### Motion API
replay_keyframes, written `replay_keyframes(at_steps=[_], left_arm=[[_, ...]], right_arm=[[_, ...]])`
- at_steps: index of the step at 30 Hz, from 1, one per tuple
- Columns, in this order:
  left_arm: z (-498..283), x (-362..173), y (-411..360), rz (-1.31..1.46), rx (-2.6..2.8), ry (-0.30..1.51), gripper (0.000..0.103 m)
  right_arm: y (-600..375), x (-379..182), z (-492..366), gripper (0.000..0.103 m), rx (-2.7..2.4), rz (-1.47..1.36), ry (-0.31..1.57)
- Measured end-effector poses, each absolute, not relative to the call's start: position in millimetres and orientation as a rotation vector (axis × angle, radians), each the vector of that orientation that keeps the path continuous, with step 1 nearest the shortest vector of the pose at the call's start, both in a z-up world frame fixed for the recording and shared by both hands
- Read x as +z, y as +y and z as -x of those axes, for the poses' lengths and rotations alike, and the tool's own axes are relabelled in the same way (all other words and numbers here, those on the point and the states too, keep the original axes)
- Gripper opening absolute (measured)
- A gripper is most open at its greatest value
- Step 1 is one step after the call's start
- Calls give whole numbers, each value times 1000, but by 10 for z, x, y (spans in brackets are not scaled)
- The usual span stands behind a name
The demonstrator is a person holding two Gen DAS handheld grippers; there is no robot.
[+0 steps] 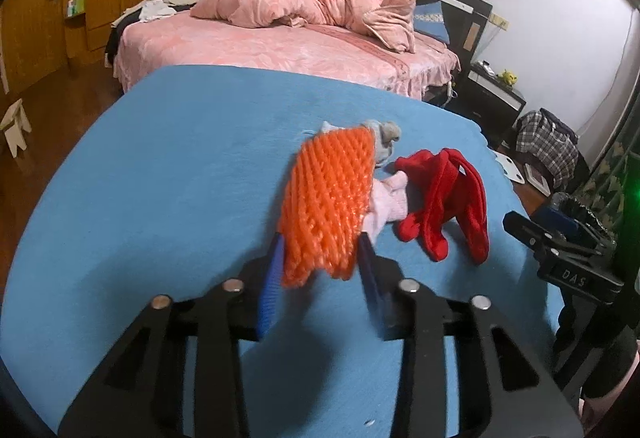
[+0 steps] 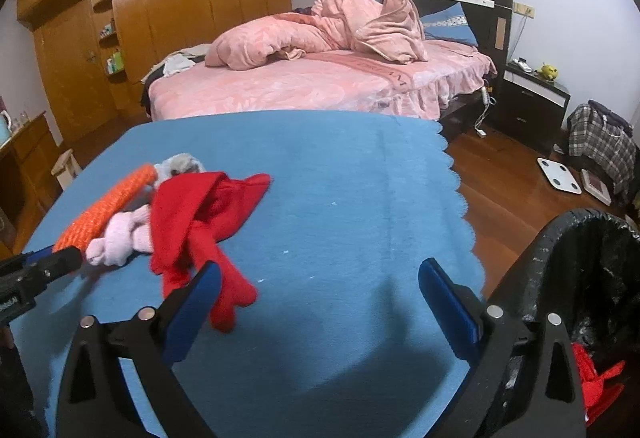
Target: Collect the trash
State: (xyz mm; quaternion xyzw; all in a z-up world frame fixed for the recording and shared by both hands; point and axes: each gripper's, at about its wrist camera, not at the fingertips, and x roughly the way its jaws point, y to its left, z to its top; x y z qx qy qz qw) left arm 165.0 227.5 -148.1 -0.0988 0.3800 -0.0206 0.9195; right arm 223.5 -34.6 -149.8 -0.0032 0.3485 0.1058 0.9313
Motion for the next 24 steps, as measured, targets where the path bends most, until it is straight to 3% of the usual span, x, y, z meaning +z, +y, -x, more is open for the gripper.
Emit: replay_keyframes(at_steps=[5,6,10,15,17,19,22,24], left_arm=[[-1571,-1497,2382,221,-33,796,33],[-1574,-1503,2383,220,-36,802,36],[-1615,-1480,2361,227,-48,789,64],[-1715,-1418,2332,228,-56,761,66],[-1742,-1441,2353,239,-61,762,61],[-1774,-1489,2369,244,-62,778,35],[-1801,-1615,2412,266,-80,810,11],[-1787,-1673,2411,258,-81,819,5]], right_arm=[[-256,-1500,-2175,96,241,9,715],[-245,-1499,-2173,96,244,11,715],[-239,-1502,-2169,96,245,10,717],[-249,-1516,-2171,96,238,-4,723],[-253,-1525,-2176,96,238,-4,727],[-241,-1534,-2181,96,238,0,731],[-241,-1532,-2176,96,238,5,733],[-238,-1534,-2177,96,237,7,734]])
